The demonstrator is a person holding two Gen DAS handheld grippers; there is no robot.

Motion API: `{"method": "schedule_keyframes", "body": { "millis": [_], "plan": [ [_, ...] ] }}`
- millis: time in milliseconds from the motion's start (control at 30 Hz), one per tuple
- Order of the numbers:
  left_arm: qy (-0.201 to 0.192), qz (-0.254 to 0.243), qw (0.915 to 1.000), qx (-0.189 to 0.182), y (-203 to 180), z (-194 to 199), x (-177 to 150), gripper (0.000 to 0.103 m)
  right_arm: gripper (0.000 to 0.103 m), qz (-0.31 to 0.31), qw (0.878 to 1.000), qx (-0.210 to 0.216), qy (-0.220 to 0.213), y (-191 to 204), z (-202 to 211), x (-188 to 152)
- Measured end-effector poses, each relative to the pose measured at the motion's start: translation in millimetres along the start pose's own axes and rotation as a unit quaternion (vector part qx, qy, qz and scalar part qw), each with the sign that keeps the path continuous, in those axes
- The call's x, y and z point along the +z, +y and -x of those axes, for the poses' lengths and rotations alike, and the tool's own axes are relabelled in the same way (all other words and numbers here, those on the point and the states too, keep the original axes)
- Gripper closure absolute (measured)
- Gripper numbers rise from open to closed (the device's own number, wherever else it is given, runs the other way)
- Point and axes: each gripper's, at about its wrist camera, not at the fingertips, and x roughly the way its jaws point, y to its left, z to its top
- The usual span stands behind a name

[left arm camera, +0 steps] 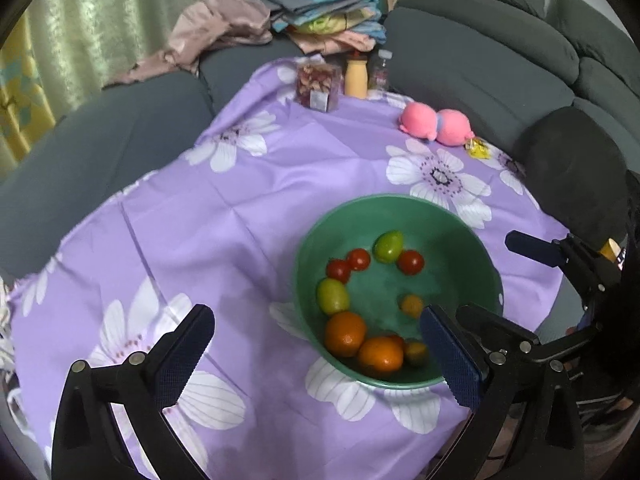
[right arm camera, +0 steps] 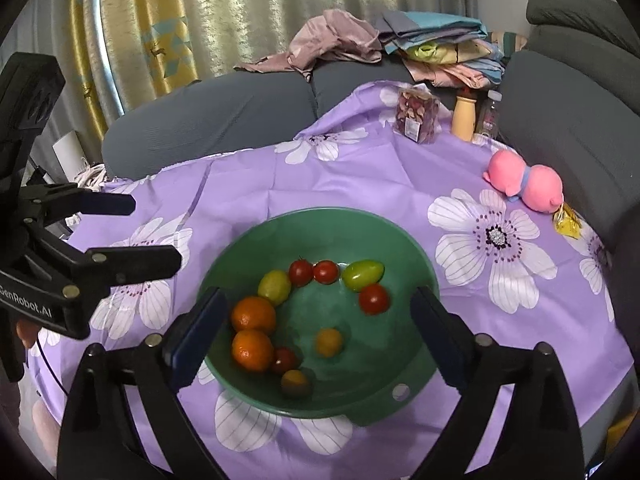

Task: Organize fruits
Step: 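Open both tools to drop the tomato and yellow fruit into the bowl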

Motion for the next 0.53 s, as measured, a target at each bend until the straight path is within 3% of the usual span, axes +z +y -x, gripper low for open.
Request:
{"method": "schedule_keyframes", "body": {
  "millis": [133, 267, 533],
  "plan": [
    [-0.016, -0.021, 0.9995, -0.017, -9, 13, 0, 0.001, 0.009, 0.006, 1.0, 0.003, 0.001, 1, 6, -1],
    [-0.029, -0.043, 0.9986, 0.006, -19, 20, 0, 0.001, 0.009, 0.008, 1.0, 0.01, 0.001, 3, 12, -4],
    [-0.015, -0.037, 0.9989, 0.026, -22, 15, 0, 0.001, 0.009, 0.007, 1.0, 0.011, -0.004, 0, 20, -4]
  ]
}}
